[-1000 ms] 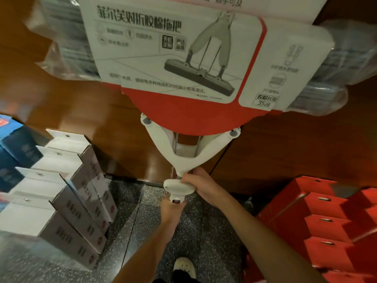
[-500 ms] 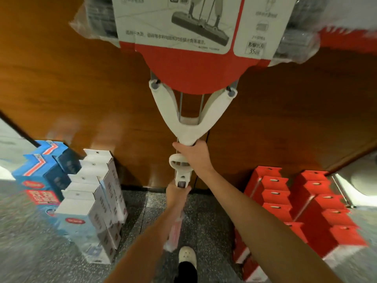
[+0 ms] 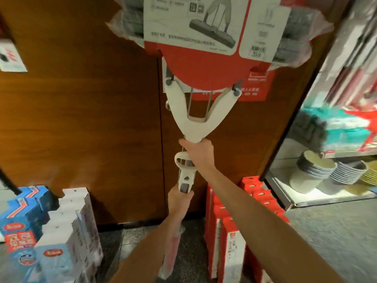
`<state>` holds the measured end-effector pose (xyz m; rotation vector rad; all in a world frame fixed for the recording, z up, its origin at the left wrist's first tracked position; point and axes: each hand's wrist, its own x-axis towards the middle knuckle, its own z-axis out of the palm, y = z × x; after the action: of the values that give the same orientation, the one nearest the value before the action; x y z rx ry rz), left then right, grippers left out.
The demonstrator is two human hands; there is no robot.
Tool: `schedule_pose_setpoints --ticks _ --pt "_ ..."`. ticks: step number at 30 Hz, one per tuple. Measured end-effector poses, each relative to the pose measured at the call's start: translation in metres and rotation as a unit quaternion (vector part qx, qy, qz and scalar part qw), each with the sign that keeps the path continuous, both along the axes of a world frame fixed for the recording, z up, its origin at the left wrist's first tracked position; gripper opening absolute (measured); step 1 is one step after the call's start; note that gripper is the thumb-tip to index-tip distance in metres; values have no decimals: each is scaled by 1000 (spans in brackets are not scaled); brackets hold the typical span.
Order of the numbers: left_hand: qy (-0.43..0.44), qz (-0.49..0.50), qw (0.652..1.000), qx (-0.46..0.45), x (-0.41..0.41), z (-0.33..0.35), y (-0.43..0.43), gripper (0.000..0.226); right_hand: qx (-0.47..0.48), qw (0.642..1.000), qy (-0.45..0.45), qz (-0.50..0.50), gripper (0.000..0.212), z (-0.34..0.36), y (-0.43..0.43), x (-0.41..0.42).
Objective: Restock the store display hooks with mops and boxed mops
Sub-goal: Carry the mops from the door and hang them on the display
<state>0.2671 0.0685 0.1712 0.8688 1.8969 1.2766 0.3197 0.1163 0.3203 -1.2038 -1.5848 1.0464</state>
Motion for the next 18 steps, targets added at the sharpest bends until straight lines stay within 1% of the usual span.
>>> schedule_pose_setpoints --ticks 4,7,10,12,16,18 --pt "7 -21 998 67 113 48 -26 18 38 996 7 -74 21 56 -43 111" --pt "1 -36 994 106 196 82 -40 13 74 989 -15 -126 22 93 -65 188" --pt "-12 -53 988 143 276 115 -49 8 119 974 -42 -189 23 123 -83 257" --pt "-20 -73 986 148 325 131 -50 12 136 966 -58 -214 25 140 -92 302" --pt "-36 -113 981 153 409 146 -34 11 143 956 -81 -242 26 158 -87 388" --pt "-33 -134 979 151 451 151 -20 21 146 950 -82 -264 27 162 -73 429"
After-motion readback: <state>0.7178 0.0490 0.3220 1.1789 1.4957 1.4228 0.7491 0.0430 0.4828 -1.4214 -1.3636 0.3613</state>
